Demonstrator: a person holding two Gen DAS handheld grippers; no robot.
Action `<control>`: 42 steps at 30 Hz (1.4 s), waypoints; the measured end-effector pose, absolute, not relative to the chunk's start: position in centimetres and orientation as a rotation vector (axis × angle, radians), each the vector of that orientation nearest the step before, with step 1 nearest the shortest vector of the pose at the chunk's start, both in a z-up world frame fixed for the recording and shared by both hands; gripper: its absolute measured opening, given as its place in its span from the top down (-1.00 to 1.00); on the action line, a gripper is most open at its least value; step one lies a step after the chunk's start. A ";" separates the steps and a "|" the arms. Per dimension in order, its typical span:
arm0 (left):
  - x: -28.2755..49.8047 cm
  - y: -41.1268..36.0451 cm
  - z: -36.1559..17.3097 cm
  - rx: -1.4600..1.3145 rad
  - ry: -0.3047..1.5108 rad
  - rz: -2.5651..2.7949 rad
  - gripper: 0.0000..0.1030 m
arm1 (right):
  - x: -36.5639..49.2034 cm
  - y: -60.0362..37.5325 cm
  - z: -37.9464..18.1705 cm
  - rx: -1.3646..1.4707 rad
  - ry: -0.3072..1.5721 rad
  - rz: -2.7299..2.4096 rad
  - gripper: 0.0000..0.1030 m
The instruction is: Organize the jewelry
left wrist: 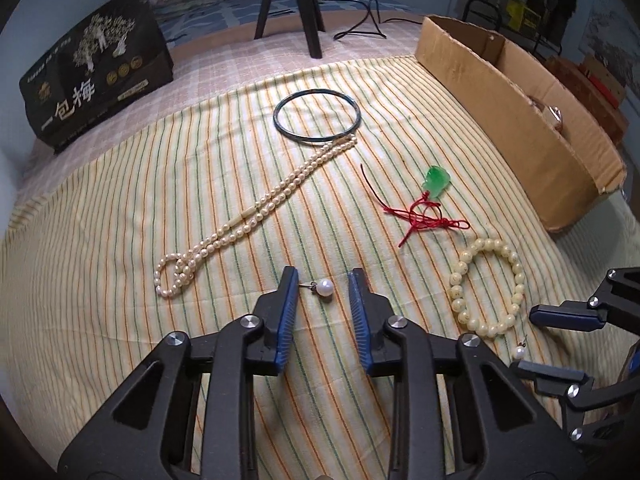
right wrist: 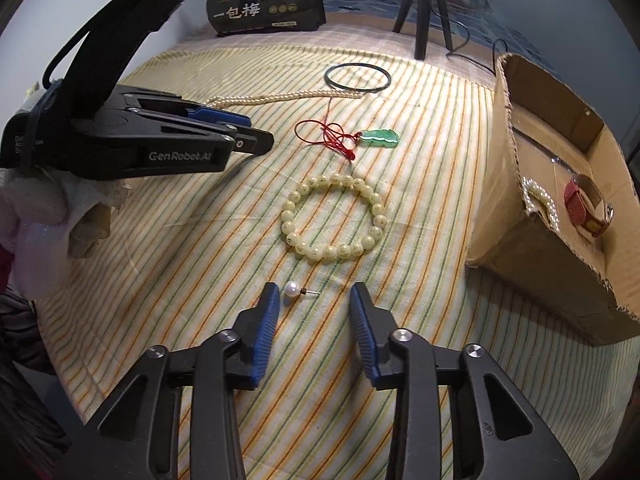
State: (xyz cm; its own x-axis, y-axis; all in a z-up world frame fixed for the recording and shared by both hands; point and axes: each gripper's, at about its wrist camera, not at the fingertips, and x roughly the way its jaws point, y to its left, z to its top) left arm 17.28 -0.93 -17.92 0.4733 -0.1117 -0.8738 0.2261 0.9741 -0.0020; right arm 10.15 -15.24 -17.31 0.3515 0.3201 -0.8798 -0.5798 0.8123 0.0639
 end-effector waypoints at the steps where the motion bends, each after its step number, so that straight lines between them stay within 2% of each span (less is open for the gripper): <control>1: 17.2 -1.0 -17.9 0.122 1.057 -0.212 0.61 | 10.1 -15.1 -17.4 -0.288 1.059 0.595 0.47; 4: 17.1 -1.0 -18.0 0.130 1.053 -0.219 0.68 | 9.9 -14.7 -17.4 -0.314 1.054 0.603 0.70; 29: 14.3 1.1 -15.5 0.075 1.004 -0.211 0.69 | 9.3 -15.6 -15.5 -0.287 1.011 0.610 0.70; 42: 14.1 -0.3 -10.2 0.000 0.901 -0.273 0.69 | 10.2 -18.9 -11.4 -0.200 0.939 0.550 0.70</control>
